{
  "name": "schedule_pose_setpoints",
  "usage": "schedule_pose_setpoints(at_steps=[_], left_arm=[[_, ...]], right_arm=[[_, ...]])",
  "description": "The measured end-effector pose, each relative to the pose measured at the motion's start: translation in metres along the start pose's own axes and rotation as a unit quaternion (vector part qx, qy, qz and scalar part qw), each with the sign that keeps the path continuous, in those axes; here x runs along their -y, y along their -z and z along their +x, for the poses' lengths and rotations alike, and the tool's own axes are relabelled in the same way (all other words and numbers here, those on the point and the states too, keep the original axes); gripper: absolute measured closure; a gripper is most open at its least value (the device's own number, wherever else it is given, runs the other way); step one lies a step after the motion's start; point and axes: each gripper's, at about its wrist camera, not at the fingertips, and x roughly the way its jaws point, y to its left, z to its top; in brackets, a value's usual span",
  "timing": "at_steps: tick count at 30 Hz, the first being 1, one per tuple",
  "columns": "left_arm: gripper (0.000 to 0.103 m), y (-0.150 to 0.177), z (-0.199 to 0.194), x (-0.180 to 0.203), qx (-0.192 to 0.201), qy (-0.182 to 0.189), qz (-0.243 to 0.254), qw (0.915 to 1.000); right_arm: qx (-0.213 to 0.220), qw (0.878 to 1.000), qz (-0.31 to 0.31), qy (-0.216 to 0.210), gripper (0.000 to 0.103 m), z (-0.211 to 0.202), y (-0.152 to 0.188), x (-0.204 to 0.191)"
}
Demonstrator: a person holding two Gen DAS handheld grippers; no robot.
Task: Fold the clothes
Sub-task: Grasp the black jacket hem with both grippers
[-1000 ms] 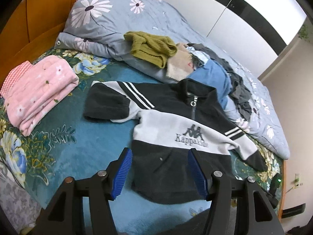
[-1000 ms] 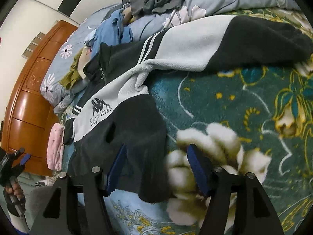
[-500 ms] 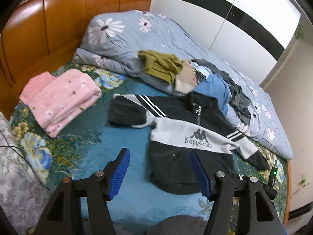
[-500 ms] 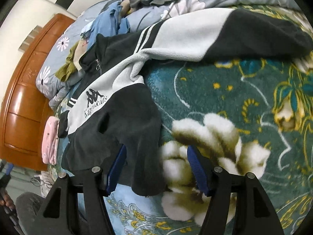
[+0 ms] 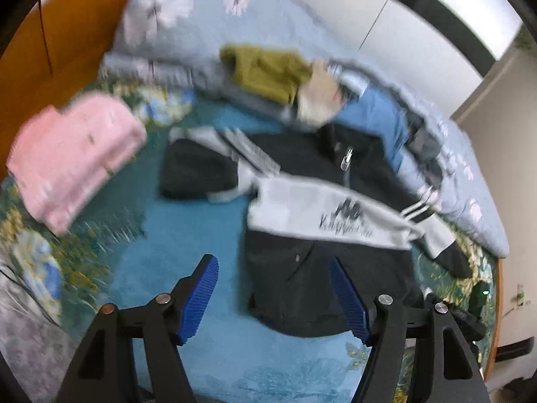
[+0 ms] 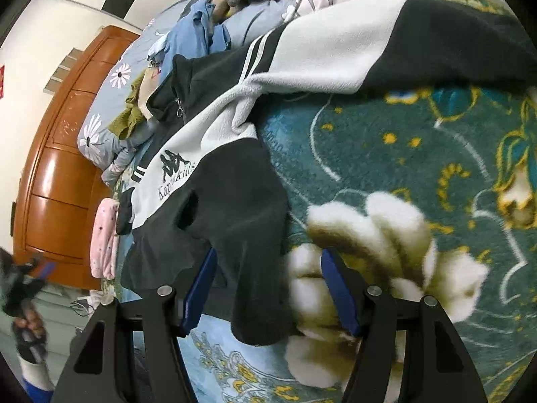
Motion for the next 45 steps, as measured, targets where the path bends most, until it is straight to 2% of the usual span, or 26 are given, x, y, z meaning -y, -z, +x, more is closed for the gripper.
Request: schedule_pose_setpoints(at_steps=[5, 8, 13, 18, 19, 21, 24, 25, 27, 28, 30, 31, 35, 37, 41, 45], left_arm=[[0.030, 0.023, 0.079, -0.013, -0.054, 0.015, -0.036, 0.9978], [0.030, 0.033, 0.109, -0.020, -0.076, 0.019, -0.044, 0.9960], [0.030, 0.036, 0.141, -0.017, -0.119, 0.035, -0.009, 0.9923], [0.031, 0.049, 0.164, -0.009, -0.158, 0.078, 0.019, 0.9842], [0.032, 0.051, 0.165, -0.006, -0.163, 0.080, 0.030, 0.9830], [0.032, 0.054, 0.163, -0.001, -0.164, 0.089, 0.054, 0.9809], [0.033, 0.061, 0.161, 0.004, -0.171, 0.107, 0.077, 0.9764], [0.037, 0.064, 0.160, 0.005, -0.171, 0.108, 0.085, 0.9757], [0.055, 0.066, 0.157, 0.007, -0.171, 0.106, 0.096, 0.9748], [0.069, 0.066, 0.156, 0.007, -0.171, 0.110, 0.094, 0.9746], [0.074, 0.065, 0.153, 0.008, -0.169, 0.120, 0.087, 0.9744], [0.077, 0.064, 0.148, 0.009, -0.162, 0.123, 0.084, 0.9753], [0.081, 0.050, 0.127, 0.004, -0.145, 0.143, 0.050, 0.9777], [0.082, 0.042, 0.112, -0.002, -0.145, 0.140, 0.041, 0.9787], [0.082, 0.033, 0.086, -0.002, -0.169, 0.113, 0.042, 0.9782], [0.082, 0.045, 0.071, 0.000, -0.204, 0.090, 0.039, 0.9740]], right_arm=[[-0.019, 1.000, 0.007, -0.005, 0.037, 0.017, 0.005, -0.003], [-0.025, 1.000, 0.010, -0.009, 0.037, 0.024, 0.005, -0.005], [-0.022, 1.000, 0.015, -0.011, 0.037, 0.030, 0.001, -0.012], [-0.024, 1.000, 0.011, -0.006, 0.040, 0.035, 0.001, -0.020], [-0.023, 1.000, 0.010, -0.007, 0.042, 0.035, 0.001, -0.021], [-0.022, 1.000, 0.014, -0.009, 0.059, 0.036, 0.002, -0.020], [-0.021, 0.999, 0.029, -0.006, 0.067, 0.037, 0.004, -0.014], [-0.020, 0.999, 0.037, -0.008, 0.068, 0.037, 0.004, -0.011], [-0.017, 0.998, 0.057, -0.018, 0.071, 0.035, 0.006, -0.007], [-0.015, 0.998, 0.059, -0.020, 0.073, 0.033, 0.006, -0.008], [-0.010, 0.998, 0.062, -0.023, 0.082, 0.030, 0.007, -0.010], [-0.009, 0.998, 0.063, -0.023, 0.083, 0.028, 0.007, -0.012], [-0.012, 0.999, 0.046, -0.019, 0.089, 0.016, 0.008, -0.028], [-0.009, 0.999, 0.032, -0.022, 0.091, 0.007, 0.008, -0.038], [0.004, 0.999, 0.001, -0.034, 0.092, -0.022, 0.013, -0.063], [0.000, 1.000, -0.017, -0.024, 0.093, -0.042, 0.030, -0.070]])
